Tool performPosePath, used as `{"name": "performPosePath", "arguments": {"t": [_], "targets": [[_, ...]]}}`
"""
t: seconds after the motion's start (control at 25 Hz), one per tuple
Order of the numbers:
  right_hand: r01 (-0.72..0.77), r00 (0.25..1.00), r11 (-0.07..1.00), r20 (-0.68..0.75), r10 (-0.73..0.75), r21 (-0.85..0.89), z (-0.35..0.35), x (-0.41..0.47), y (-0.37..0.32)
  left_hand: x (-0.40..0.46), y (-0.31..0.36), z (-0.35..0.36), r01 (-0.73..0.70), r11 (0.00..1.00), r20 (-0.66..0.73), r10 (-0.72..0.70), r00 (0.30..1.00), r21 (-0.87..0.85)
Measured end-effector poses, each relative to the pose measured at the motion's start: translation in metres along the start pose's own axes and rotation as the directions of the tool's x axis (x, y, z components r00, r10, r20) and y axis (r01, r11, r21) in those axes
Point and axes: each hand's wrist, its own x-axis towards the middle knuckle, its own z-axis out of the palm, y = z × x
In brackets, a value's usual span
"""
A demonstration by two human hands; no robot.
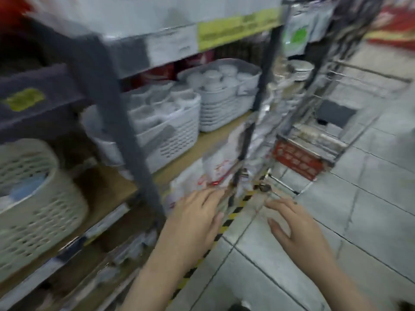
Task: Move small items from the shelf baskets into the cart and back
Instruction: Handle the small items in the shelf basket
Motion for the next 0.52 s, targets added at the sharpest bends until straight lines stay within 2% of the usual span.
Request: {"name": "performPosePath", "arguments": {"t": [0.12, 0.2, 0.4, 0.52], "targets": [[-0.321, 0.946, 0.947, 0.062, 0.319, 0.015, -0.015, -0.034, 0.077, 0.050, 0.034, 0.058, 0.024, 0.990, 0.187, 0.002, 0.982, -0.139], [-0.451, 0.884, 0.892, 0.146, 0.444, 0.022, -0.023, -0.052, 0.122, 0.076, 0.053, 0.093, 0.013, 0.990, 0.264, 0.026, 0.964, -0.143], [-0.611, 0.776, 0.788, 0.249, 0.580, 0.068, -0.039, -0.063, 0.191, 0.129, 0.077, 0.150, 0.095, 0.979, 0.411, -0.014, 0.911, -0.178], [-0.646, 0.750, 0.756, 0.265, 0.605, 0.103, -0.040, -0.043, 0.218, 0.165, 0.075, 0.173, 0.156, 0.965, 0.492, -0.034, 0.870, -0.209]]}}
